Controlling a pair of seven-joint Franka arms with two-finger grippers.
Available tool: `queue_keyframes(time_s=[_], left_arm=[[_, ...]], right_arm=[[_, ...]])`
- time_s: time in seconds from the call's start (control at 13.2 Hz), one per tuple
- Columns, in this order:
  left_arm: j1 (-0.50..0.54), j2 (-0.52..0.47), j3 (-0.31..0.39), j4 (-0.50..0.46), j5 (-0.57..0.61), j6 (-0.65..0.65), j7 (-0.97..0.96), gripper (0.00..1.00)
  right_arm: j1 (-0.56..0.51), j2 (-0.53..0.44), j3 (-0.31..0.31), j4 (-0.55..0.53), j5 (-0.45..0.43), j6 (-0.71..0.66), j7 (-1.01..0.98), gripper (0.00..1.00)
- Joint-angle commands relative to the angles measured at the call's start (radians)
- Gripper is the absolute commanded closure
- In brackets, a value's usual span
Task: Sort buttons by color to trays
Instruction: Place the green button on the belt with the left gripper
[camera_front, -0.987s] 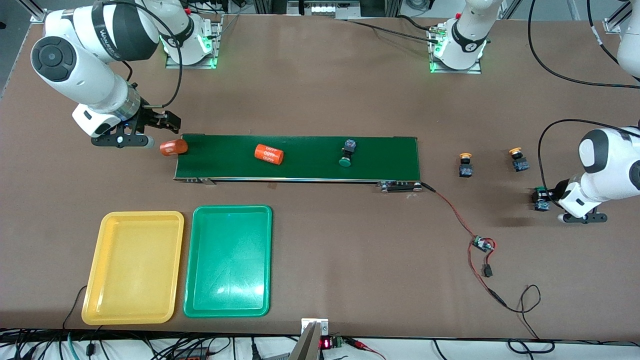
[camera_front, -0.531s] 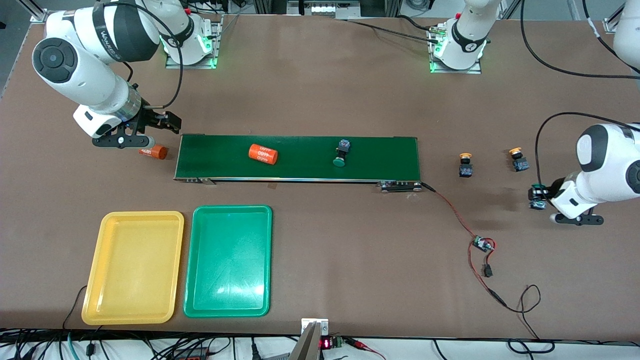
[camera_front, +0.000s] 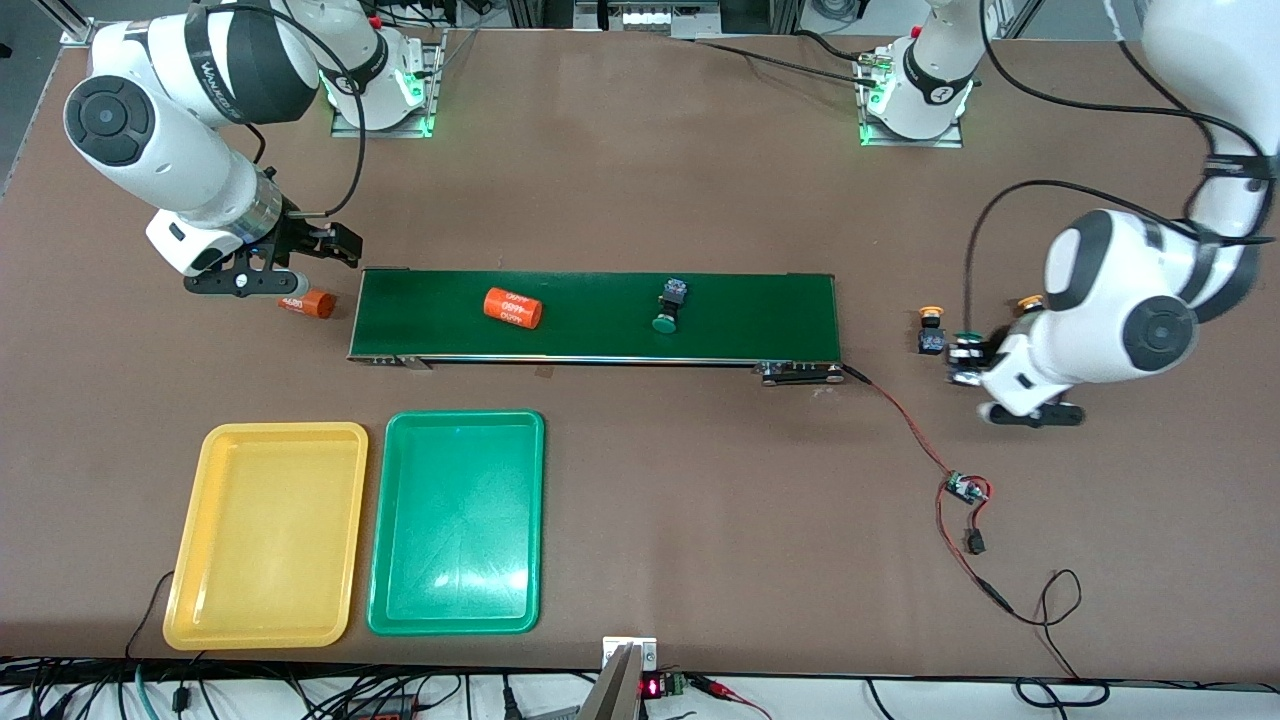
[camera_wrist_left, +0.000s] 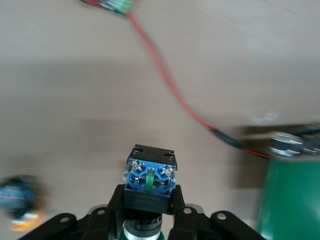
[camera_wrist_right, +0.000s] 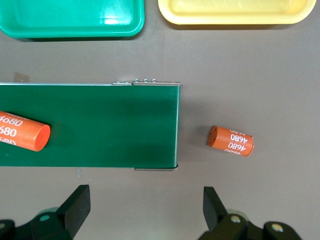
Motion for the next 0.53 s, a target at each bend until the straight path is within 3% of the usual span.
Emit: queue_keyframes(time_s=[0.0,0.46], left_arm=[[-0.100,-0.080,0.008,-0.102,-0.127,0.030,-0.028,1.00],[-0.234,-0.088,0.007,-0.224,-0.140,0.228,-0.149,0.99]], right_arm=[[-0.004,0.010,0.004,0.017,-0.013,-0.007,0.004,0.00],[-0.007,0.017,0.003,0.021,-0.010,-0.010,0.000,0.00]])
